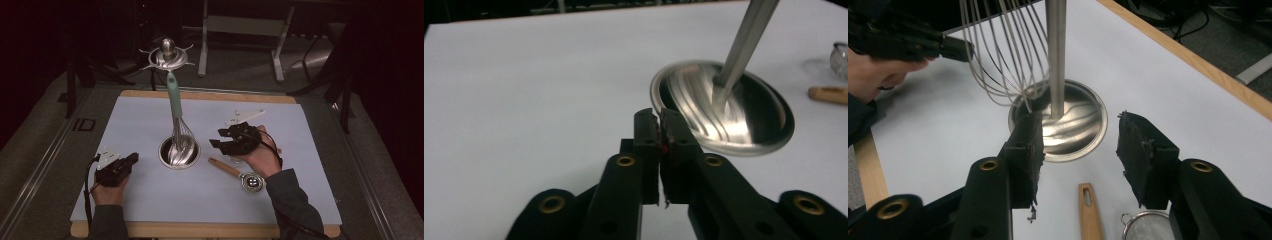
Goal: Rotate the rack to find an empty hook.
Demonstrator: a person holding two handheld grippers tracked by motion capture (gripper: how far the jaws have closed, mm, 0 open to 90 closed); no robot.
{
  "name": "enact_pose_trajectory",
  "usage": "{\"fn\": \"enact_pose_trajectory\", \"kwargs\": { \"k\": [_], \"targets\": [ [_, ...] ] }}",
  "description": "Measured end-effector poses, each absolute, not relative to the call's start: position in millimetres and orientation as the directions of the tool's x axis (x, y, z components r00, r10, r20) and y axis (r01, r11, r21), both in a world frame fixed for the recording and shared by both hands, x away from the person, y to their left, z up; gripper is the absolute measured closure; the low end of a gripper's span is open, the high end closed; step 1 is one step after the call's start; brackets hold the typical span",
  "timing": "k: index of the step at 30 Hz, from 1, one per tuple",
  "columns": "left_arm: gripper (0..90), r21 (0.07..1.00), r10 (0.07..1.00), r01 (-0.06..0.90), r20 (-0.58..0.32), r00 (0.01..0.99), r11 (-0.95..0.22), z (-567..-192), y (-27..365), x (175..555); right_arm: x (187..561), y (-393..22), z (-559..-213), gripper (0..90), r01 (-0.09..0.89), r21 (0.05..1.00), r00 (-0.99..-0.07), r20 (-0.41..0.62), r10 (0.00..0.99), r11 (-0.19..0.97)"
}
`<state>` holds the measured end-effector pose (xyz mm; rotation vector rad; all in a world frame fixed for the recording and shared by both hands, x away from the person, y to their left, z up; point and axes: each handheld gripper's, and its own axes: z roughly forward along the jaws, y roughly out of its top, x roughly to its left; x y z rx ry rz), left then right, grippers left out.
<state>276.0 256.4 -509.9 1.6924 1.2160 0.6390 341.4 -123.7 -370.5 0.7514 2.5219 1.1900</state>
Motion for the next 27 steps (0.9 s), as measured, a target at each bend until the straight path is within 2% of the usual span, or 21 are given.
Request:
{"fn": "enact_pose_trajectory", "kwargs": {
  "k": [10,21,27],
  "targets": [
    [72.5,0.915,0.9,0.397,-0.116,0.421,-0.068,-480.3,254.4,276.2,340.8,-132.2,-382.0,52.1,0.376,0.759,-0.822,0.007,0.57,0.533],
    [76.3,0.961,0.861,0.275,-0.124,0.493,-0.019,-444.7,246.3,274.4,335.2,-138.6,-406.5,51.2,0.41,0.725,-0.812,0.015,0.583,0.552],
    [81.9,0.988,0.864,0.157,-0.073,0.498,-0.007,-428.3,242.5,273.7,334.5,-147.2,-422.6,51.1,0.448,0.72,-0.798,0.055,0.6,0.53]
  ]
}}
